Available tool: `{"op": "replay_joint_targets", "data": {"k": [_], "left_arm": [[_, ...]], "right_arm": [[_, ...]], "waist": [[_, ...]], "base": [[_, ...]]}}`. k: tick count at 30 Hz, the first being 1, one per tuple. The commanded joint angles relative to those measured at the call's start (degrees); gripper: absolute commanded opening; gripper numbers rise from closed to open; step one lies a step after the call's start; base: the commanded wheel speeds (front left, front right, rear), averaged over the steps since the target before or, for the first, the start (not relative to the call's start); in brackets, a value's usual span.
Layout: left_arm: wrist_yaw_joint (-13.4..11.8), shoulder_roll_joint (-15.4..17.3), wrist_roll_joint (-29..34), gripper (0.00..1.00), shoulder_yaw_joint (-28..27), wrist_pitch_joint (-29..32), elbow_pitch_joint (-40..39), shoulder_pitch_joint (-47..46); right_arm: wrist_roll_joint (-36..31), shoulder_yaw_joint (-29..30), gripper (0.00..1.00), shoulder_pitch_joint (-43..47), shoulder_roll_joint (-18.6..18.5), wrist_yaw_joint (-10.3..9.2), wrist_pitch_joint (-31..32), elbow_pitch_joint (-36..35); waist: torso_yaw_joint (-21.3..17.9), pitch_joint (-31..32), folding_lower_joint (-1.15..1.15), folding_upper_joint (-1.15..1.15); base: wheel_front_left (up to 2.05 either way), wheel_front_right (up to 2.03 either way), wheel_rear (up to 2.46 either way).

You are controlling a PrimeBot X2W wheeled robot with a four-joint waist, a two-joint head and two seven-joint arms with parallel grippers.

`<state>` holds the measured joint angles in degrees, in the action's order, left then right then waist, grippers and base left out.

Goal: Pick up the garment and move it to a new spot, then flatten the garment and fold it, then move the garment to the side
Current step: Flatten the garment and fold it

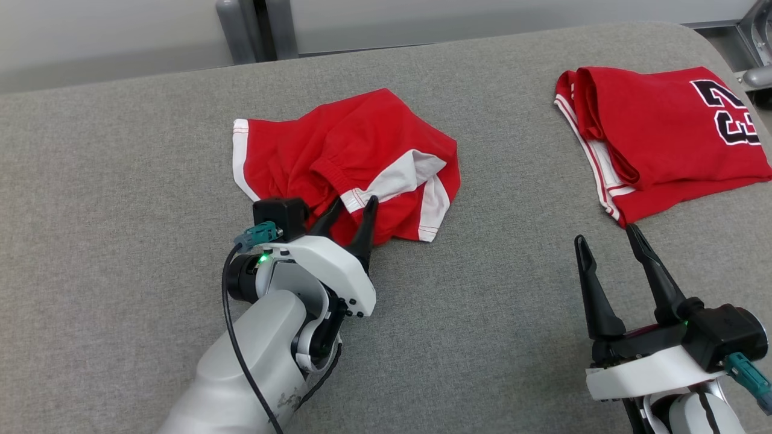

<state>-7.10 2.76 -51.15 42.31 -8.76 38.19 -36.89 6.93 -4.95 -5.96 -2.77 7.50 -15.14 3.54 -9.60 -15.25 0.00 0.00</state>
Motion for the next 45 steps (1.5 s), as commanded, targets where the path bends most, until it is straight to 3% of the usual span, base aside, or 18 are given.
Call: {"op": "replay_joint_targets", "data": {"k": [1,2,9,15,29,35,36,45], "left_arm": [[0.6,0.3,-0.8,0.24,0.2,-0.3,0.1,-1.3],[0.7,0.3,-1.4,0.0,0.3,-0.5,0.1,-1.6],[2.1,0.3,-5.0,0.0,1.6,-0.8,-0.2,-3.1],[4.2,0.3,-12.1,0.0,3.9,-1.2,-5.7,-6.5],[0.0,0.3,-20.3,0.0,10.3,-1.4,-12.0,-25.0],[-1.8,1.9,-24.1,0.0,12.2,1.9,-11.2,-17.3],[-1.5,3.4,-25.3,0.0,12.2,1.2,-11.1,-12.6],[1.8,9.7,-25.9,0.0,10.2,-4.8,-14.3,0.8]], "right_arm": [[-0.3,0.0,1.0,-0.6,-0.3,-0.01,0.0,-0.2],[-0.3,0.0,1.0,-0.7,-0.3,-0.01,0.0,-0.1],[-0.1,-0.1,1.0,-0.9,-0.3,-0.01,0.0,0.2],[0.4,-0.6,1.0,-0.7,-0.3,-0.01,0.0,0.9],[2.4,-1.5,1.0,0.8,-0.3,-0.01,0.0,2.1],[2.1,0.6,1.0,1.5,-0.3,-0.01,0.0,1.2],[1.7,0.9,1.0,1.8,-0.2,0.0,0.0,1.1],[0.7,1.5,1.0,2.5,-0.3,-0.01,0.0,1.0]], "waist": [[0.0,0.0,0.0,0.0],[0.0,0.0,0.0,0.0],[-0.3,0.4,0.0,0.0],[-1.6,2.3,0.0,0.0],[-5.6,5.2,0.0,0.0],[-4.0,5.0,0.0,0.0],[-2.9,4.7,0.0,0.0],[2.3,4.4,0.0,0.0]], "base": [[0.0,0.0,0.0],[0.0,0.0,0.0],[0.0,0.0,0.0],[0.0,0.0,0.0],[0.0,0.0,0.0],[0.0,0.0,0.0],[0.0,0.0,0.0],[0.0,0.0,0.0]]}}
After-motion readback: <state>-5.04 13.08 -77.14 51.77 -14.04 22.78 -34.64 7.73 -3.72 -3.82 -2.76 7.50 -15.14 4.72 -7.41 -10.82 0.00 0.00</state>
